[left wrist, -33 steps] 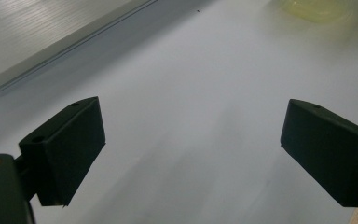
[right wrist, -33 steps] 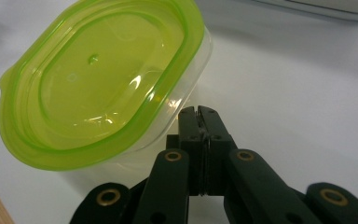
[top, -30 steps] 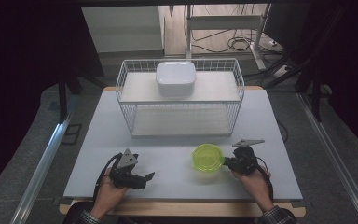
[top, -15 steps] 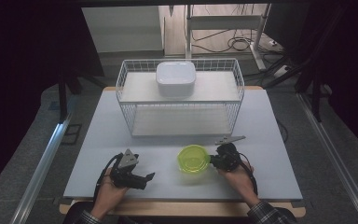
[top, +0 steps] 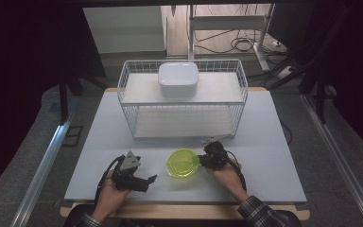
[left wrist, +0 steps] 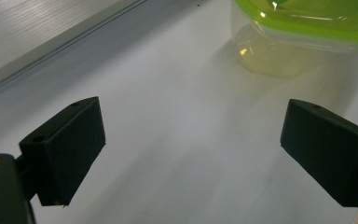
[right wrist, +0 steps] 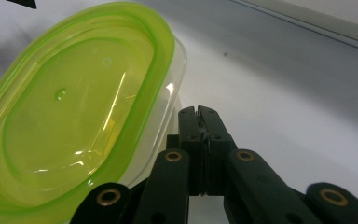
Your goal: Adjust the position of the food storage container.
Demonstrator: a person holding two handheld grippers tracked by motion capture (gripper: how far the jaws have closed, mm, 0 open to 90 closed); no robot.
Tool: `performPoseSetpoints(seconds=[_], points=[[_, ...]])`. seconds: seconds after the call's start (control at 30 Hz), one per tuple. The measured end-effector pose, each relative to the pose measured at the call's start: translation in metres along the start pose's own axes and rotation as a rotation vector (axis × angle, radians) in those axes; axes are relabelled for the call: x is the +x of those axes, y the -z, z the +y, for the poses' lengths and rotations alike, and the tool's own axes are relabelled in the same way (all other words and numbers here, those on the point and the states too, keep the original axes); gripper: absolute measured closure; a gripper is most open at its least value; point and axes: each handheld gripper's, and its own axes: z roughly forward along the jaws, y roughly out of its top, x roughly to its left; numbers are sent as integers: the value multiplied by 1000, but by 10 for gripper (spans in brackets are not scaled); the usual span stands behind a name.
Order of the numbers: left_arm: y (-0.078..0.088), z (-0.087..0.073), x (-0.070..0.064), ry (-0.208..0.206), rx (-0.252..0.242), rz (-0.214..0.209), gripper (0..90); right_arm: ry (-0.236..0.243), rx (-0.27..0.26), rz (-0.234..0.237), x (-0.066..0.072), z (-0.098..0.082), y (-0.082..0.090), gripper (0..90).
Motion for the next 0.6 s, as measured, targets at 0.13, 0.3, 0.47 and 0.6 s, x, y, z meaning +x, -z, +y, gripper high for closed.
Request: performPoseSetpoints(seconds=[0.13,0.3,0.47,0.6], points=[[0,0,0,-3,3,1,62,6,0,14,0,5,-9,892],[1,0,1,-1,2,2,62,48,-8,-67,-4,5,0,868],[3,0,1,3,4,-1,63,66,-37,-110,-6,4,15,809],[5,0,2,11,17,-12,64,76,-65,-143,-7,-1,33,674]])
